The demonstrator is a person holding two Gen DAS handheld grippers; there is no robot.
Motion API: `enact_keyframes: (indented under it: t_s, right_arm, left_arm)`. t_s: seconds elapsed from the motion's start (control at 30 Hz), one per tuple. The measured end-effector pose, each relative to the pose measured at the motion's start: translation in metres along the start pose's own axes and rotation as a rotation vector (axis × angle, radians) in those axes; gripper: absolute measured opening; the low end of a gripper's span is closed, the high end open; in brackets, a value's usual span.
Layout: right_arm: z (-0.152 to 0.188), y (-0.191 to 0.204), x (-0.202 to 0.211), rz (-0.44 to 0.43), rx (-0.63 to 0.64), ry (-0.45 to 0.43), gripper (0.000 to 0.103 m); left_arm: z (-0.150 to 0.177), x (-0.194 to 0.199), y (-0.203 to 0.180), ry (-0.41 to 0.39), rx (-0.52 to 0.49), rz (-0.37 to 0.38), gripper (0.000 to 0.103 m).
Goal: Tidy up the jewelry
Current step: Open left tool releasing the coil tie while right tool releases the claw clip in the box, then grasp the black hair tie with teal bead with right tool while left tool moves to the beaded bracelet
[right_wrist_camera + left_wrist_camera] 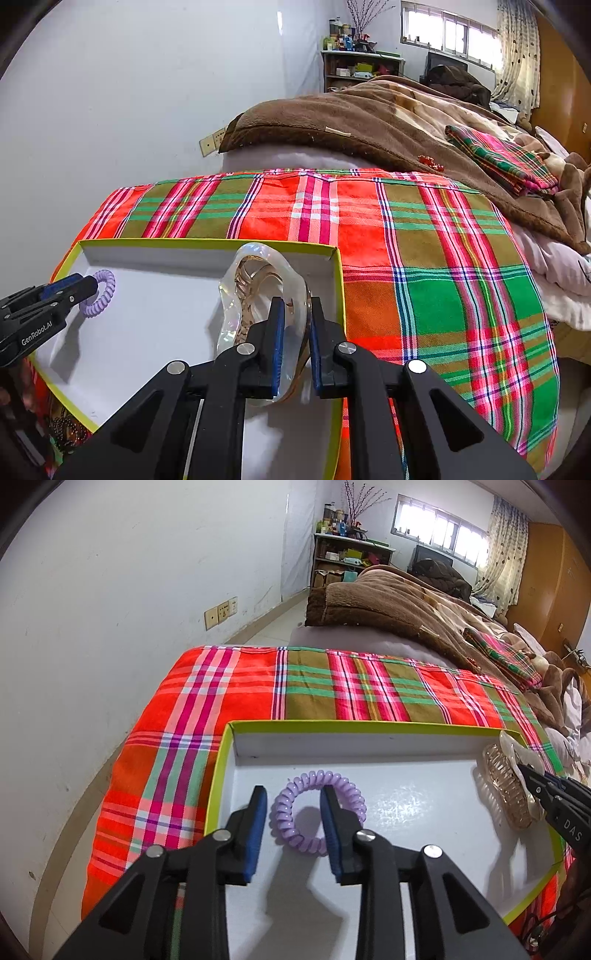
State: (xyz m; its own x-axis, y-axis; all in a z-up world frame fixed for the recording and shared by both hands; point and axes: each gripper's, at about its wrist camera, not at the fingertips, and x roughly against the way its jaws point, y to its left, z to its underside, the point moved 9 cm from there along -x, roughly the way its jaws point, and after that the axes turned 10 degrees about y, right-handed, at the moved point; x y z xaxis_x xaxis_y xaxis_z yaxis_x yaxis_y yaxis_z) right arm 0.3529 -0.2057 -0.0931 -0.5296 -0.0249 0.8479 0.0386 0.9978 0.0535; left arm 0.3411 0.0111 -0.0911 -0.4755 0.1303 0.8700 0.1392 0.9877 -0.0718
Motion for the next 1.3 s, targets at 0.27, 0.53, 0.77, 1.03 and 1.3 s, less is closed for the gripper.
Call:
enact_keyframes:
  t_s: [0.27, 0.53, 0.77, 1.03, 1.3]
  right_arm:
    - [0.0, 0.001, 0.001, -0.003, 0.01, -0.008, 0.016]
    - [-0.002, 0.002, 0.014, -0.01, 0.006, -0.045, 0.037]
    - [0.002, 0.004, 0.029, -0.024, -0.001, -0.065, 0.037]
    - [0.015, 0.009, 0.053, -0.044, -0.008, -0.083, 0.037]
    - [0.041, 0.009, 0.081, -0.058, -0.016, -0.099, 0.037]
  left_arm:
    - [0.001, 0.0, -0.005, 0.001, -0.011, 0.014, 0.045]
    - [0.004, 0.005, -0.009, 0.005, -0.002, 0.04, 0.054]
    - [0.009, 0.021, -0.013, -0.017, -0.018, 0.036, 0.056]
    - [0.022, 0.052, -0.018, -0.063, -0.042, 0.026, 0.056]
    - [0.051, 0.078, -0.013, -0.065, -0.016, 0.036, 0.056]
